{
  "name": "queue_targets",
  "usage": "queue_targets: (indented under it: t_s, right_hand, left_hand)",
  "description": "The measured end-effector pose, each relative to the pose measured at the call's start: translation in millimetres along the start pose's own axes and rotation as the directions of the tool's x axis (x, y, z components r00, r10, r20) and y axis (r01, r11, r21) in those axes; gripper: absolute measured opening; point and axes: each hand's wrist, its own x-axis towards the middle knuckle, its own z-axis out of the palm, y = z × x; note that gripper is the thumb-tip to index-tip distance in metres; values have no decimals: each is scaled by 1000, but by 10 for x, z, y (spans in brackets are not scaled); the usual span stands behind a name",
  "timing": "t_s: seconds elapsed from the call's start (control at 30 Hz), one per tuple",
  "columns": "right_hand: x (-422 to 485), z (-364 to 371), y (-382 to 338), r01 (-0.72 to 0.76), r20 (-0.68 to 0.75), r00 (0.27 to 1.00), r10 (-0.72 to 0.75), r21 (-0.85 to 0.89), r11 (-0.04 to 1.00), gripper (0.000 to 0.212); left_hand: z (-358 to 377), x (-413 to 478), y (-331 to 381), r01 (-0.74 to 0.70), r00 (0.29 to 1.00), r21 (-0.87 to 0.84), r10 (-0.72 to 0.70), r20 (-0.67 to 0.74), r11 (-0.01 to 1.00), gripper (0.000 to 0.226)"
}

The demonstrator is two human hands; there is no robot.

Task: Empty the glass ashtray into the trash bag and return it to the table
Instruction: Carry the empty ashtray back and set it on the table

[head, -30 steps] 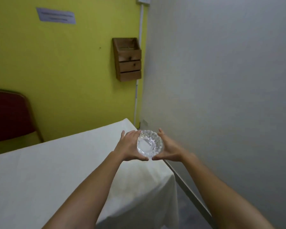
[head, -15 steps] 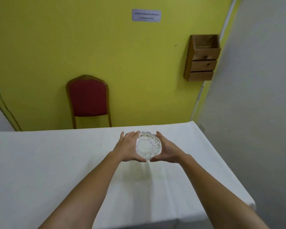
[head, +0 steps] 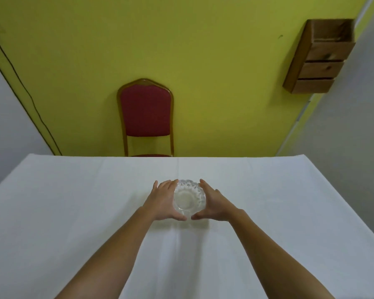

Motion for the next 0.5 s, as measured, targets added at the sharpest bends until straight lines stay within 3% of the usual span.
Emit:
queue_targets:
  t_s: [0.5]
  right_hand:
    - [125,261,1,-31,74,996,41,-130,991,116]
  left_hand:
    - [306,28,-166,45,993,17,-47,109,999,129]
